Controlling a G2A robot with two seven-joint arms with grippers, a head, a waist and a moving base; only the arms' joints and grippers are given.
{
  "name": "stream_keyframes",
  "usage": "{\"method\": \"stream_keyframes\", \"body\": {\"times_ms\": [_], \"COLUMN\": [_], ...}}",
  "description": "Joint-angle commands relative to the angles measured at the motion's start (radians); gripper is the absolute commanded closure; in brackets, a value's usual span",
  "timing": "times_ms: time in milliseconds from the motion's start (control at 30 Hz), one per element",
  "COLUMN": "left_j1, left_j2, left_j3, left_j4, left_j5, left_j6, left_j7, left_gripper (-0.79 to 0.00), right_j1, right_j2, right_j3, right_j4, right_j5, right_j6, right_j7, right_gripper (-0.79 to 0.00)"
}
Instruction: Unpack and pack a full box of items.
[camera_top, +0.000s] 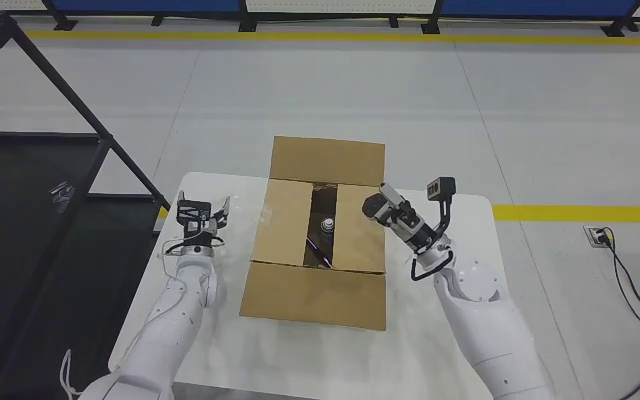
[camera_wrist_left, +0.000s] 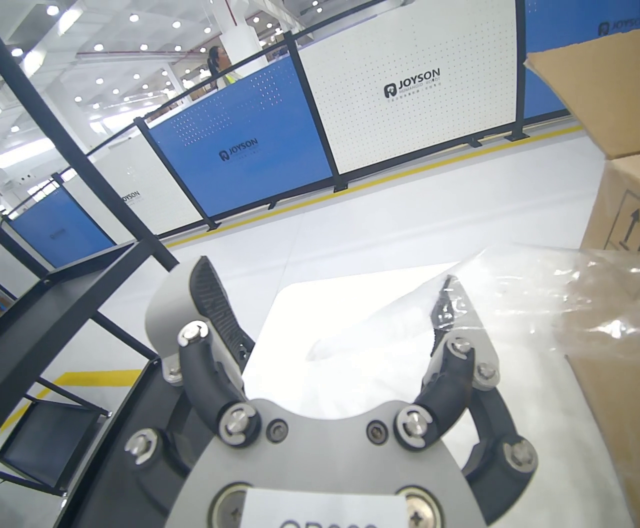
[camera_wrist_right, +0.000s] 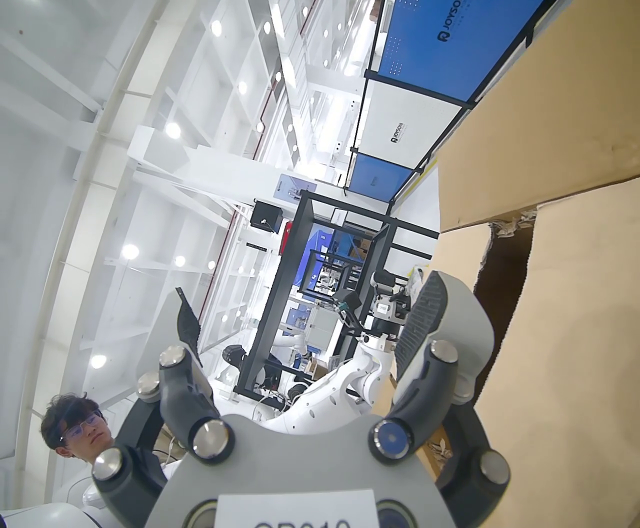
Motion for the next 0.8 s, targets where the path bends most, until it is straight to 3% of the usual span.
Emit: {"method": "stream_keyframes", "body": {"times_ms": [0,433,767], "left_j1": [0.012,0.085,0.121], "left_j2": [0.004,0.030,0.039], "left_j3": [-0.004,-0.034,-0.043], "left_j4": [-0.002,-0.053,-0.099], "left_j5": [0.002,0.001,0.016], "left_j6": [0.014,0.076,0.066], "left_j7": [0.003,0.000,-0.036], "left_gripper": [-0.785,-0.785,-0.785], "right_j1": [0.007,0.078,0.124], "right_j2": [-0.001,-0.014,-0.024], "right_j3": [-0.004,-0.049,-0.077], "right_j4": [0.007,0.096,0.154], "right_j5": [0.001,0.033,0.046], "right_j6": [0.000,-0.015,-0.027], "right_j7": [0.002,0.032,0.043], "right_gripper": [-0.785,-0.785,-0.785]}}
